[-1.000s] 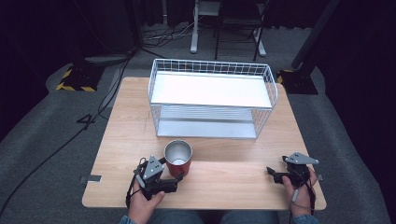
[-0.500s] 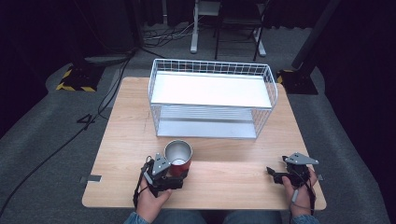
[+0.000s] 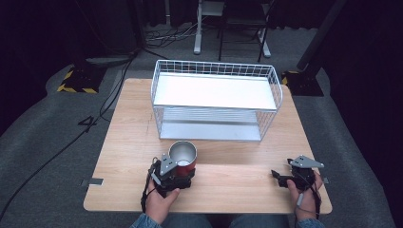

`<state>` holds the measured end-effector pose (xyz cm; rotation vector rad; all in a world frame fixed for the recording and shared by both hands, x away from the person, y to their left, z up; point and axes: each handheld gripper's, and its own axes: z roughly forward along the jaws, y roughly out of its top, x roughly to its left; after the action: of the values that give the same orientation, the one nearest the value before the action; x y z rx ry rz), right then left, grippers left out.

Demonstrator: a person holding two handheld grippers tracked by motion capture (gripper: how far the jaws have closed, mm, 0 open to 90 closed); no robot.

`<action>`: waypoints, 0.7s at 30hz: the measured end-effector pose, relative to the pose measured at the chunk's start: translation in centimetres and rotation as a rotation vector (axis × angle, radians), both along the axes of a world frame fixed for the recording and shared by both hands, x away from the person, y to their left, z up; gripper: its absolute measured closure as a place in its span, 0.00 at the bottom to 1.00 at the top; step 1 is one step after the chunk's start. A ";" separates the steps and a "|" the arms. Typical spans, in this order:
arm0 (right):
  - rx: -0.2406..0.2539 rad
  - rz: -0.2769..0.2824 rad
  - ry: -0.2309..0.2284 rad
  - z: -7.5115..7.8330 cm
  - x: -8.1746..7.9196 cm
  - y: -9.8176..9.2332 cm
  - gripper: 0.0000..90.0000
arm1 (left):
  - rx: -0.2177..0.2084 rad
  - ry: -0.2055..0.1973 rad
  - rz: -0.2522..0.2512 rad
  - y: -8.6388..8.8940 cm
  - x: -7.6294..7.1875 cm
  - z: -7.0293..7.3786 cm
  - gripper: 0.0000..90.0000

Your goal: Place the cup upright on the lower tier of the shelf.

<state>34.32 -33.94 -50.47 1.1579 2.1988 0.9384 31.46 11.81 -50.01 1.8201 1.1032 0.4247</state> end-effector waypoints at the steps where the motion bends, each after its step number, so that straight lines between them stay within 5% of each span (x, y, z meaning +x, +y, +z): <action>1: 0.001 0.000 0.000 0.0 0.0 0.0 0.17 | -0.006 0.002 0.005 0.0 -0.1 0.0 0.12; 21: -0.005 0.000 -0.005 0.0 0.0 0.0 0.17 | 0.023 -0.045 0.010 0.0 -0.4 0.1 0.17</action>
<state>34.28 -33.91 -50.47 1.1520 2.1964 0.9344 31.05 11.80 -49.87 1.8171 1.0816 0.4838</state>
